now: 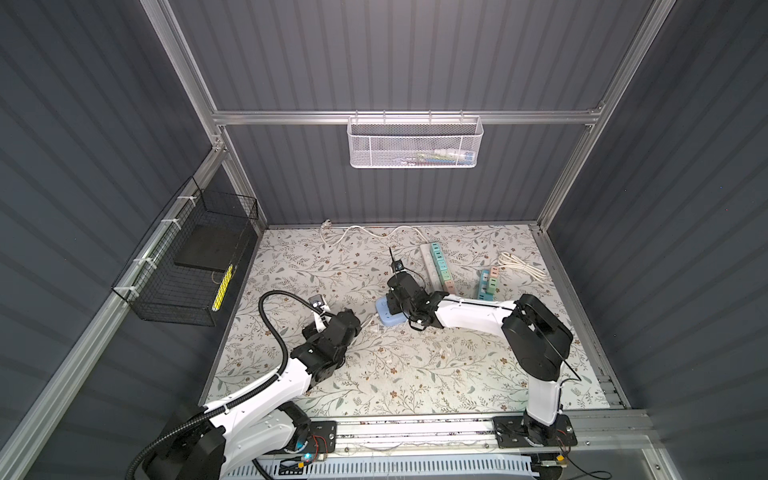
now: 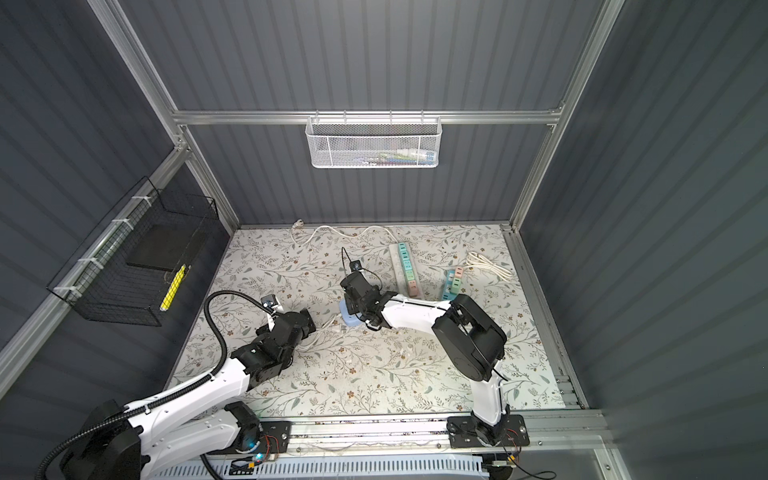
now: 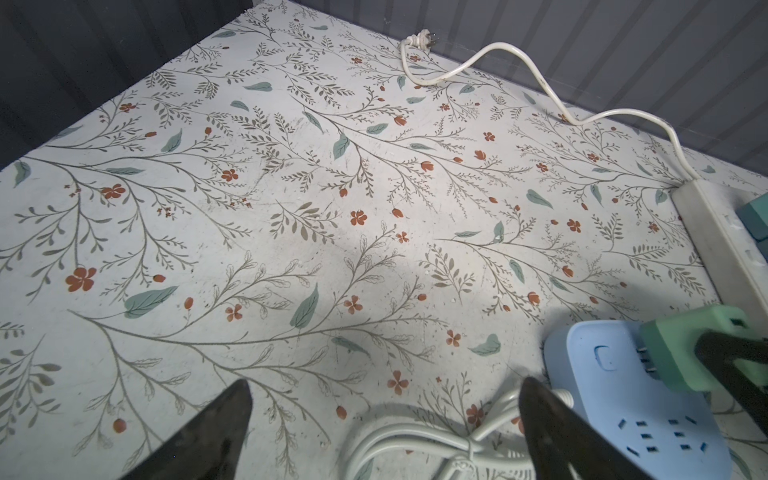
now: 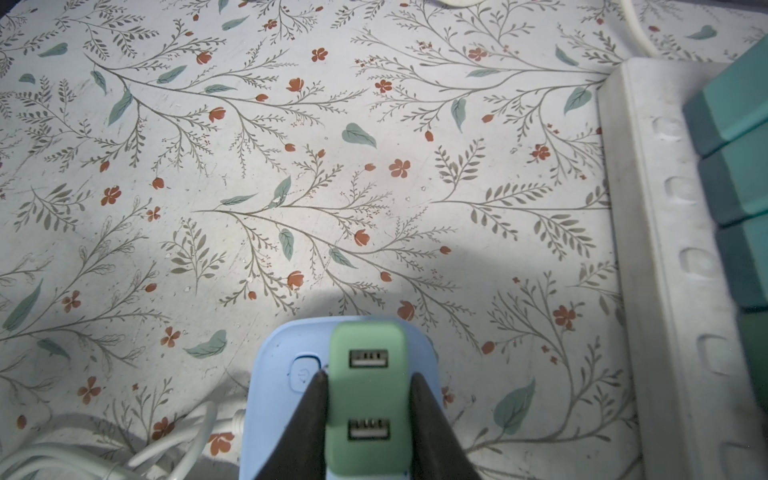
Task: Insert the plug
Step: 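Lower the mint-green adapter with the right gripper onto the blue cube socket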
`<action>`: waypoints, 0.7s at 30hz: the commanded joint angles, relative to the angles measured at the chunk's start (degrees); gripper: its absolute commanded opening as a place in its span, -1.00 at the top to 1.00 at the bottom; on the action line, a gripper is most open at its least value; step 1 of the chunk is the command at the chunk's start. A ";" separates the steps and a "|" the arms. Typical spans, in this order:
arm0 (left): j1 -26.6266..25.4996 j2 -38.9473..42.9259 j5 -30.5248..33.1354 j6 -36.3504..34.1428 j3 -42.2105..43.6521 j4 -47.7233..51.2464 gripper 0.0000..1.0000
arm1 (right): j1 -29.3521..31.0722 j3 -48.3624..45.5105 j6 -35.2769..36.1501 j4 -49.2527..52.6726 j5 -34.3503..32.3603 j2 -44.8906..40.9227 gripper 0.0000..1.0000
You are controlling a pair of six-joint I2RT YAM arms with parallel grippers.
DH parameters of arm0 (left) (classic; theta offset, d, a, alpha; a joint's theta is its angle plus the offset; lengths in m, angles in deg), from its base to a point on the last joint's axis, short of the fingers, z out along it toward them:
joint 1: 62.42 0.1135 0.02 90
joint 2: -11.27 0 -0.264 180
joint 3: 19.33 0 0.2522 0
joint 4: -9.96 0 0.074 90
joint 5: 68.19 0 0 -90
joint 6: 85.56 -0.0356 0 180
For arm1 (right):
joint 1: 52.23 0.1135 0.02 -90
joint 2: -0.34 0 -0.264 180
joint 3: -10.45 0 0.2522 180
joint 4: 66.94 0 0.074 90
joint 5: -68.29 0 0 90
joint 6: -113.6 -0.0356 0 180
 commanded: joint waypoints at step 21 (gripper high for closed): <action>0.54 1.69 0.36 -0.33 0.11 1.09 -1.00 | 2.67 -4.54 -2.72 6.41 -0.56 5.47 0.55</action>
